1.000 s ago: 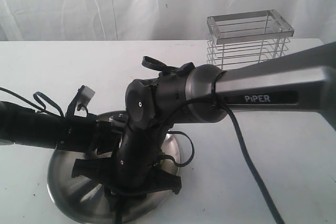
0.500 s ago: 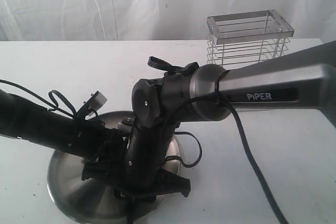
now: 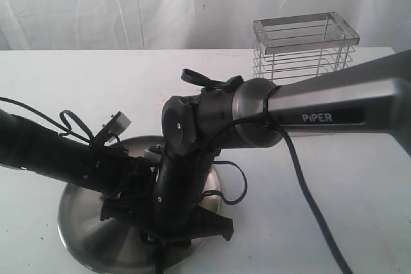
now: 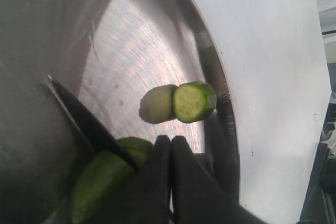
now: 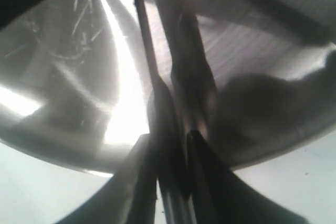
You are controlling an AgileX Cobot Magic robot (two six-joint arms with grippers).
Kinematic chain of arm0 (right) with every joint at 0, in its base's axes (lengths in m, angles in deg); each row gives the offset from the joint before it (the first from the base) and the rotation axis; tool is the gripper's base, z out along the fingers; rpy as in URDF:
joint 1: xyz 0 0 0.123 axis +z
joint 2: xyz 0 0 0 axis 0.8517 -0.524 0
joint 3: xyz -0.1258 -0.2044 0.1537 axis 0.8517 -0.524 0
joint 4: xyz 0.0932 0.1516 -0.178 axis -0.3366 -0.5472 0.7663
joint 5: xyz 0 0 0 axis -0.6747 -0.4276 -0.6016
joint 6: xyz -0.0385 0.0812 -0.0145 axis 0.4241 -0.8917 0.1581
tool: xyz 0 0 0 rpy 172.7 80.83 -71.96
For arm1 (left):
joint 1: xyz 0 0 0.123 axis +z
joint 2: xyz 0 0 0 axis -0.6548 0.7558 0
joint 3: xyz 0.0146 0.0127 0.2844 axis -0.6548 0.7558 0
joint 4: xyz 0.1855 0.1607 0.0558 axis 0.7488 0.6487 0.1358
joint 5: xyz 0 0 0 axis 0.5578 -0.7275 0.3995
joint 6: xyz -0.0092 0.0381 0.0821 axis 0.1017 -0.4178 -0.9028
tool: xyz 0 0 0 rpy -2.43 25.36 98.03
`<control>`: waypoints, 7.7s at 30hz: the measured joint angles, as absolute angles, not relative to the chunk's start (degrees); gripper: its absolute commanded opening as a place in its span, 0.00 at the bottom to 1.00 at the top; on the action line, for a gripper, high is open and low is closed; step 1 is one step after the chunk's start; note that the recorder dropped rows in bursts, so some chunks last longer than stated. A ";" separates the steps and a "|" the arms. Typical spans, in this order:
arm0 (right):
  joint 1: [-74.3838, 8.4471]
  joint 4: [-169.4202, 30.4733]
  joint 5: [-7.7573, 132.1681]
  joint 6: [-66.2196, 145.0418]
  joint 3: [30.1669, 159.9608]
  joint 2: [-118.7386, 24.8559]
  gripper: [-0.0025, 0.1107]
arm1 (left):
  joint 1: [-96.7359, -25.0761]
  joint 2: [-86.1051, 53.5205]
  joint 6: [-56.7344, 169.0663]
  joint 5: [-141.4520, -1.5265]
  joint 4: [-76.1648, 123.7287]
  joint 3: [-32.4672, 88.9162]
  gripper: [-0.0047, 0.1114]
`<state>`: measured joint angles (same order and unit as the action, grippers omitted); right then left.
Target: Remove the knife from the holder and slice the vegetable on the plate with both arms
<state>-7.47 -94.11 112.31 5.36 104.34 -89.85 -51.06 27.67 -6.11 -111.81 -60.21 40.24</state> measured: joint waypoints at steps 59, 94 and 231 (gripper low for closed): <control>-6.44 -95.77 125.91 11.31 104.57 -87.14 0.02 | -40.29 30.33 -6.72 -122.85 -69.24 31.01 0.04; -8.13 -98.15 123.80 14.06 104.81 -89.79 0.02 | -38.90 26.88 -17.32 -128.43 -71.68 42.66 0.04; -7.09 -107.63 122.75 18.31 104.83 -92.31 0.02 | -49.40 23.76 -5.22 -115.58 -53.74 47.97 0.04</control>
<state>-7.09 -107.63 122.75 18.31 104.83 -92.31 -49.40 23.76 -5.22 -115.58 -53.74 47.97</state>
